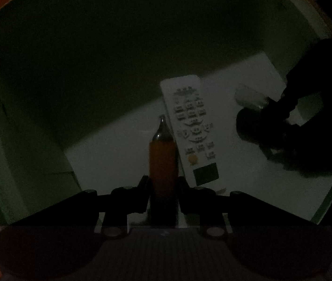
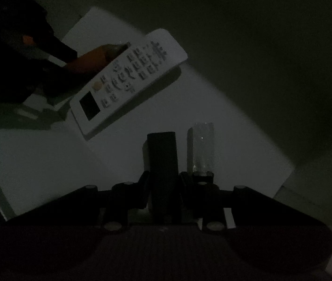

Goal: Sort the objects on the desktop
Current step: 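Open the left tool to release the brown pen in the box, then move the left tool toward the small figurine while the right tool moves over the clear tube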

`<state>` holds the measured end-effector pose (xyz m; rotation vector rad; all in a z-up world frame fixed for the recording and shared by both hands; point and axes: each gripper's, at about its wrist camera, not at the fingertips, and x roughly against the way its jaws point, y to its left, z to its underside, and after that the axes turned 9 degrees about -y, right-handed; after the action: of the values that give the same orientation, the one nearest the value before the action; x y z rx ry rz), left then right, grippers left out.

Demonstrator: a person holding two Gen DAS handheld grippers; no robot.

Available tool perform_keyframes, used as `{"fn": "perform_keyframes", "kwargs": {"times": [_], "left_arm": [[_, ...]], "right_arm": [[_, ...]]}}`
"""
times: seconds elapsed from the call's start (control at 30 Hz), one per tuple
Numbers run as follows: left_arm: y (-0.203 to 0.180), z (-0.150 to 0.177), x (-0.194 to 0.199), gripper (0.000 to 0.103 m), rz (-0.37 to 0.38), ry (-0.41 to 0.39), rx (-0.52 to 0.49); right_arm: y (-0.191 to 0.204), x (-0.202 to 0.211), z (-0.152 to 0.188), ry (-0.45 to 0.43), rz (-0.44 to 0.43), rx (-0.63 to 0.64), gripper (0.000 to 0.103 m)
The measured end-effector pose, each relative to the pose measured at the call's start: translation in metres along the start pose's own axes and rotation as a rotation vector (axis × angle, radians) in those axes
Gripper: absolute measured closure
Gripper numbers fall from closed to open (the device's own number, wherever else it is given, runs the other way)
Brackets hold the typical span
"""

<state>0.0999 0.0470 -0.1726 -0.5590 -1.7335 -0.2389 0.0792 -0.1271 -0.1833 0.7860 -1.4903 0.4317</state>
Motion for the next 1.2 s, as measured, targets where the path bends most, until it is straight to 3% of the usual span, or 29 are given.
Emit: {"fn": "perform_keyframes", "kwargs": {"times": [0.3,0.37,0.4,0.47,0.5,0.6,0.7,0.8,0.9,1.07,1.2], "left_arm": [[0.0,0.002,0.001,0.082,-0.003,-0.001,0.001],[-0.002,0.002,0.001,0.079,-0.008,-0.007,-0.005],[-0.002,0.002,0.003,0.076,-0.015,-0.012,-0.009],[-0.003,0.002,0.004,0.054,-0.022,-0.024,-0.013],[-0.004,0.002,0.007,0.052,-0.012,-0.034,-0.018],[-0.009,0.002,0.008,0.037,0.01,-0.032,-0.045],[-0.01,-0.001,0.013,0.025,0.034,-0.049,-0.056],[-0.01,-0.007,0.022,0.017,0.042,-0.088,-0.059],[-0.008,-0.018,0.035,0.001,0.067,-0.138,-0.034],[-0.008,-0.034,0.054,0.0,0.076,-0.204,-0.02],[-0.007,-0.047,0.07,0.0,0.092,-0.215,0.004]], "right_arm": [[0.007,-0.011,0.001,-0.007,0.012,-0.006,0.072],[0.007,-0.01,0.001,-0.012,0.018,-0.01,0.068],[0.007,-0.01,0.001,-0.014,0.022,-0.014,0.06],[0.006,-0.002,-0.001,-0.03,0.032,-0.039,0.044],[0.006,0.001,-0.001,-0.039,0.037,-0.048,0.036],[0.004,0.009,0.0,-0.062,0.028,-0.073,0.034],[-0.003,0.02,0.001,-0.079,0.004,-0.14,0.015],[-0.013,0.034,0.003,-0.105,-0.023,-0.212,0.013],[-0.024,0.05,0.002,-0.126,-0.057,-0.29,0.009],[-0.034,0.077,-0.003,-0.15,-0.115,-0.352,0.001],[-0.041,0.098,-0.011,-0.186,-0.057,-0.363,0.0]]}}
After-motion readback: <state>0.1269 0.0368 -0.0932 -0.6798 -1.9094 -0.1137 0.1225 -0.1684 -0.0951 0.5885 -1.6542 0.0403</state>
